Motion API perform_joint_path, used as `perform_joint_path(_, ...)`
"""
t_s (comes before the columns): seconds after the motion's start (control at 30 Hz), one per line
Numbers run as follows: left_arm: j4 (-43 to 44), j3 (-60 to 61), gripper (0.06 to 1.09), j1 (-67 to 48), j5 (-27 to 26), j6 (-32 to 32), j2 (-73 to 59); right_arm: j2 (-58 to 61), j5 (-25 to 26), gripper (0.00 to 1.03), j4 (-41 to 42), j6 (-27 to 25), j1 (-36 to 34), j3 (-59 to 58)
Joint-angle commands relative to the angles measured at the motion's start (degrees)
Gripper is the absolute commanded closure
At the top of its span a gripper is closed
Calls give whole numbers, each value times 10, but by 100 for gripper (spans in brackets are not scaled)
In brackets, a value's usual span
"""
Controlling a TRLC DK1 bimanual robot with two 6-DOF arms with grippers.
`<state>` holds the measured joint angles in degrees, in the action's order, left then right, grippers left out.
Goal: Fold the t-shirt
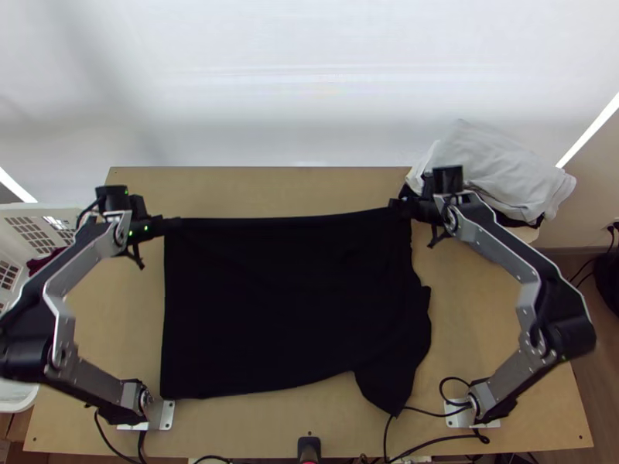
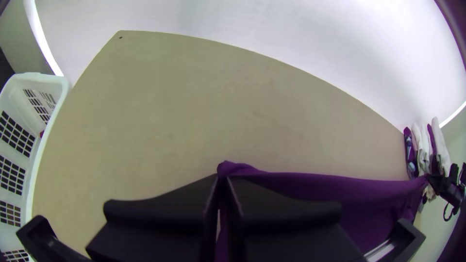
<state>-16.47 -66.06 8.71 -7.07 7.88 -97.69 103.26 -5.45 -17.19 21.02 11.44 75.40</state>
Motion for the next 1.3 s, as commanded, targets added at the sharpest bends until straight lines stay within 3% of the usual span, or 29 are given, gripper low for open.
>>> perform_joint_path(0.0,-15,-61,105,15,1,-5,-51,44,4,100,-6,10,-9,56)
perform_joint_path(0.33,-117,-208,105,10,-4,10,-155,154,4,100,-106,34,-4,215)
perform_joint_path(0.5,-322,-337,105,-2,-23,-7,-211,215,4,100,-265,46,4,353)
perform_joint_path(0.67,-387,-344,105,-4,-38,-25,-189,245,0,100,-412,46,13,452)
perform_joint_path(0.87,-417,-289,105,9,-59,-66,-151,231,-32,100,-509,43,30,444)
perform_joint_path(1.1,-407,-207,105,51,-101,-99,-101,172,-34,100,-497,37,38,334)
perform_joint_path(1.27,-390,-156,105,62,-102,-115,-48,129,-32,100,-464,32,36,259)
